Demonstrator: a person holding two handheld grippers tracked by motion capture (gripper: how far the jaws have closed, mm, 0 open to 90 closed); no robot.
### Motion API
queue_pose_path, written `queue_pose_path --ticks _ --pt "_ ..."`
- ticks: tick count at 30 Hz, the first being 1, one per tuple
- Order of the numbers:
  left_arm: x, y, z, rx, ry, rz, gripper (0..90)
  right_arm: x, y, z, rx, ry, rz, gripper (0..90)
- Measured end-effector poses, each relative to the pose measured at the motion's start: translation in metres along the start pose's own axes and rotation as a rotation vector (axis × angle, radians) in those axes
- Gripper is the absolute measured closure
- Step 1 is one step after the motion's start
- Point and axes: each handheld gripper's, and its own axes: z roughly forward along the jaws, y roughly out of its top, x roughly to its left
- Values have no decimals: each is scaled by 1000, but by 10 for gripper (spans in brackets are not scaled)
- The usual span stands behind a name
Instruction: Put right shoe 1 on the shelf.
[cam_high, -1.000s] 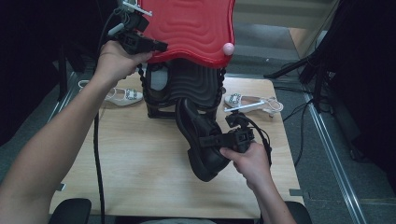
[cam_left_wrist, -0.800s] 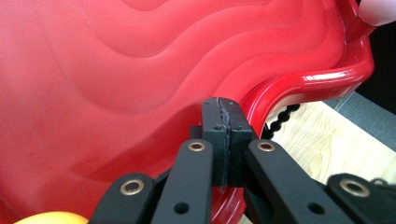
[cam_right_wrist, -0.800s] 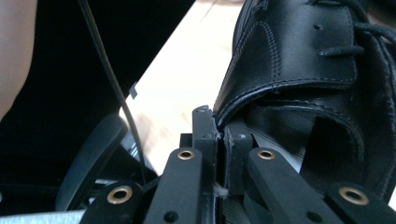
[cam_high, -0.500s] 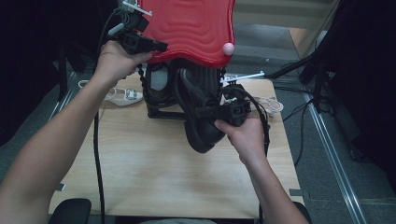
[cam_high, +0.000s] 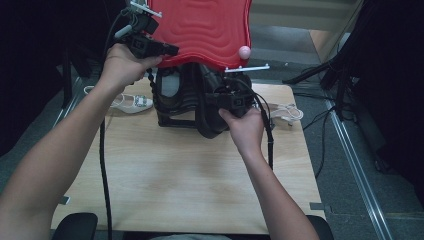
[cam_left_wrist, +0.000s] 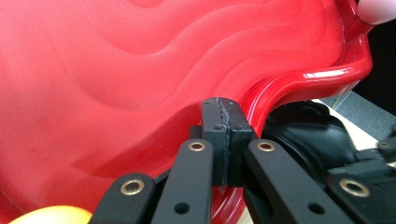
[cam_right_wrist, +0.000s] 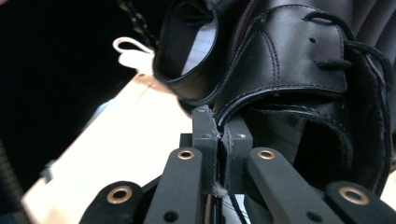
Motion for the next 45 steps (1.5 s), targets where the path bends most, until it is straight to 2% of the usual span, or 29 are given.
queue_pose_path --ticks 6,9,17,20,22,25,28,32,36,39,42,45 --pt "0 0 0 1 0 0 900 -5 -6 15 -18 -59 -3 884" --pt "0 0 0 2 1 1 900 -5 -12 23 -17 -53 -13 884" --pt "3 -1 -2 16 -4 -7 900 2 -27 42 -30 -73 -53 883" --pt "0 0 -2 20 13 17 900 2 -31 48 -44 -86 -53 882" --pt "-2 1 -1 27 25 28 900 3 -30 51 -51 -97 -63 882" --pt "-2 2 -1 32 23 32 900 3 -27 53 -63 -103 -50 881" --pt "-2 1 -1 34 20 34 900 8 -22 52 -77 -134 -84 880" --pt "-2 1 -1 32 20 34 900 6 -18 57 -65 -153 -102 881" --pt "-1 1 -2 33 18 44 900 9 -16 61 -75 -220 -158 880" --pt "-2 1 -2 31 19 44 900 2 -13 66 -73 -218 -159 880" --pt "-2 0 -2 29 19 46 900 -1 -7 66 -87 -244 -161 879" --pt "-2 0 -1 23 19 47 900 -10 -1 66 -100 -200 -122 874"
